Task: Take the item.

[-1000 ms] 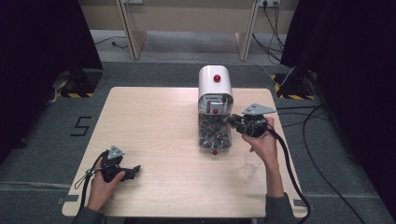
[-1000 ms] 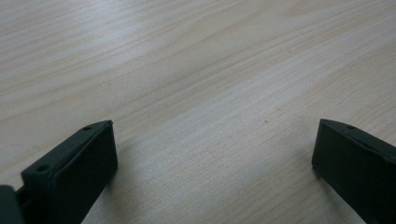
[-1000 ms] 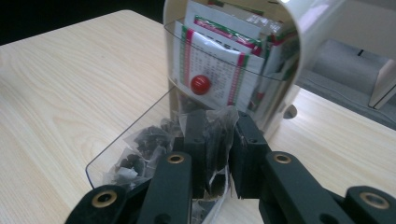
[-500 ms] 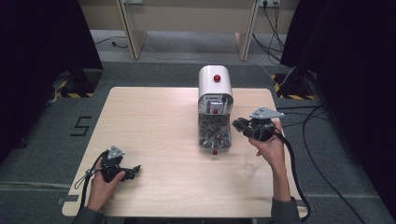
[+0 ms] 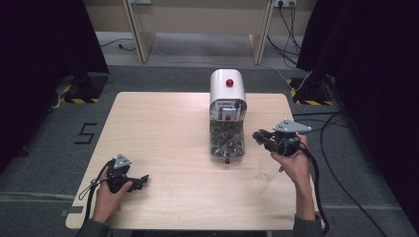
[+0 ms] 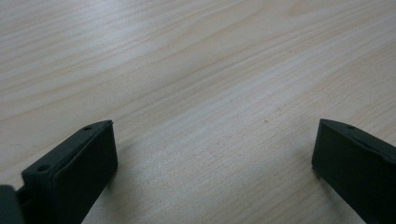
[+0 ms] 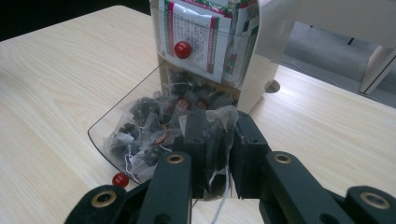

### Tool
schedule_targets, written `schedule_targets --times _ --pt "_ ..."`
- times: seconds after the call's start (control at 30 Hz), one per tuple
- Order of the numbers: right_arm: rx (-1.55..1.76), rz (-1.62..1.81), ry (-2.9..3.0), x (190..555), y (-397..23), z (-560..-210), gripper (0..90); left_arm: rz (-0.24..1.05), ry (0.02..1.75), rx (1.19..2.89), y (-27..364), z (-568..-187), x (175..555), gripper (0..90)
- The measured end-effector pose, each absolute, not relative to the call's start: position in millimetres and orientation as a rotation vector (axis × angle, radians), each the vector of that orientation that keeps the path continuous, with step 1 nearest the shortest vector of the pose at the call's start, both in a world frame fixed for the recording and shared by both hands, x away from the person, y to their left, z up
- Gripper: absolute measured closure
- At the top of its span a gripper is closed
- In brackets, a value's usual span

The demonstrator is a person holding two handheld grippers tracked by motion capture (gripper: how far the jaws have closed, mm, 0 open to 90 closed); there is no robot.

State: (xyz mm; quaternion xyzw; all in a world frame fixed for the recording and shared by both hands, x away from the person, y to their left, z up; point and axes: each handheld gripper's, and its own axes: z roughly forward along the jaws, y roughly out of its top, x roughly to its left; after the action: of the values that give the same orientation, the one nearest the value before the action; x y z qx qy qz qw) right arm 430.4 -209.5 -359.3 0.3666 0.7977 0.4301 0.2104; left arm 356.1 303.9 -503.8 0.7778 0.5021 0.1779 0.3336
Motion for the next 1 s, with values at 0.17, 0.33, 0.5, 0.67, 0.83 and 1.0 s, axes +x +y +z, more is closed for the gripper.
schedule_targets --times 0.17,0.33,0.5,0.67,0.83,1.0 --pt "1.021 1.198 2.210 426 -213 -358 78.6 0.465 1.311 2.031 304 -504 356 0.0" --pt "1.034 1.215 2.186 420 -221 -355 78.6 0.465 1.311 2.031 304 -504 356 0.0" --pt "1.043 1.205 2.178 413 -227 -354 78.7 0.465 1.311 2.031 304 -504 356 0.0" --pt "1.043 1.185 2.185 408 -230 -357 78.6 0.465 1.311 2.031 304 -504 356 0.0" --pt "1.047 1.180 2.188 402 -232 -359 78.7 0.465 1.311 2.030 304 -504 356 0.0" --pt "1.039 1.191 2.192 392 -235 -357 78.7 0.465 1.311 2.030 304 -504 356 0.0"
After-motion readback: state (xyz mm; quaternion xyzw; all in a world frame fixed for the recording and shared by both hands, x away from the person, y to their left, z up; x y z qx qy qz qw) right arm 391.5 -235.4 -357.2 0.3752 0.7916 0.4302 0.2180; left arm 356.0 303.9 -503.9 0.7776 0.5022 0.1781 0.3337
